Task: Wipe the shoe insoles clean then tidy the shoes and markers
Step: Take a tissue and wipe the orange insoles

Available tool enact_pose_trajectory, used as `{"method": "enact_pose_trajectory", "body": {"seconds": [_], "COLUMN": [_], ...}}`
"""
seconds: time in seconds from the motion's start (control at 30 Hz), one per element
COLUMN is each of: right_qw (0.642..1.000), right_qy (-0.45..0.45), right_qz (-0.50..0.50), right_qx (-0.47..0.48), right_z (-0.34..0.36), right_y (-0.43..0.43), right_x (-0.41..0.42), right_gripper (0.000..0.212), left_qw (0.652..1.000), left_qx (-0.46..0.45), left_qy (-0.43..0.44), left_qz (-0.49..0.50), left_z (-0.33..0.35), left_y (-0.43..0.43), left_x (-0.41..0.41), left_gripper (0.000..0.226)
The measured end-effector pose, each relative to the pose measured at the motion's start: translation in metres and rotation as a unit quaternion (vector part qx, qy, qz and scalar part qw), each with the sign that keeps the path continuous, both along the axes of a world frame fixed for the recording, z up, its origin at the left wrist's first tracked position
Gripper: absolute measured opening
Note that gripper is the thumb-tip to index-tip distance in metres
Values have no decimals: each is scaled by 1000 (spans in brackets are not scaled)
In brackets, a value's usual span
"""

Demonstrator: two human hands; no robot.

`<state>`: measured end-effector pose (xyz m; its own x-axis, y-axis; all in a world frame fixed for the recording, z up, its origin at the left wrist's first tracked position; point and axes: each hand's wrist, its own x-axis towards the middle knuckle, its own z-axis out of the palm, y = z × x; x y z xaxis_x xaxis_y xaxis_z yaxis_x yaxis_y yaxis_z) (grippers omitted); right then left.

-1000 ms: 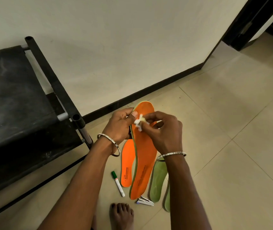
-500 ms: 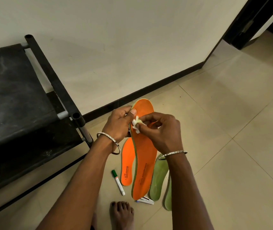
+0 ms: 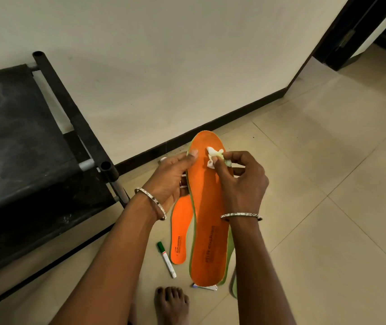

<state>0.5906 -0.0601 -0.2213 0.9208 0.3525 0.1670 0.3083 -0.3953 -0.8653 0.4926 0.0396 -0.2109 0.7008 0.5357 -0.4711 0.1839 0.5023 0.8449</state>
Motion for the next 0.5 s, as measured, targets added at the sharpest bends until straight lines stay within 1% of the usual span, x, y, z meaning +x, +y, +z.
{"method": "enact_pose_trajectory", "body": {"seconds": [0.1, 0.17, 0.23, 0.33, 0.43, 0.5], "right_qw": [999, 1000, 1000, 992, 971, 956], "right_qy": [-12, -3, 0, -29, -3, 8], "right_qz": [-30, -29, -3, 90, 205, 254], "right_qx": [7, 7, 0, -80, -126, -149], "right_z": [-2, -4, -6, -5, 2, 6], "right_y": [0, 0, -2, -4, -7, -10], "right_x": [0, 1, 3, 5, 7, 7], "right_gripper": [23, 23, 23, 25, 27, 27], "left_qw": [993, 992, 994, 998, 999, 999], "left_qx": [-87, -100, -84, -54, -41, -26], "left_qy": [-11, -19, -18, -9, 7, 25], "left_qz": [-76, -79, -60, -19, 16, 23], "left_z": [-1, -2, -3, -6, -8, -8], "left_y": [-7, -10, -9, -6, 0, 3], "left_x": [-1, 0, 1, 3, 0, -1], "left_gripper": [23, 21, 25, 33, 34, 37]}}
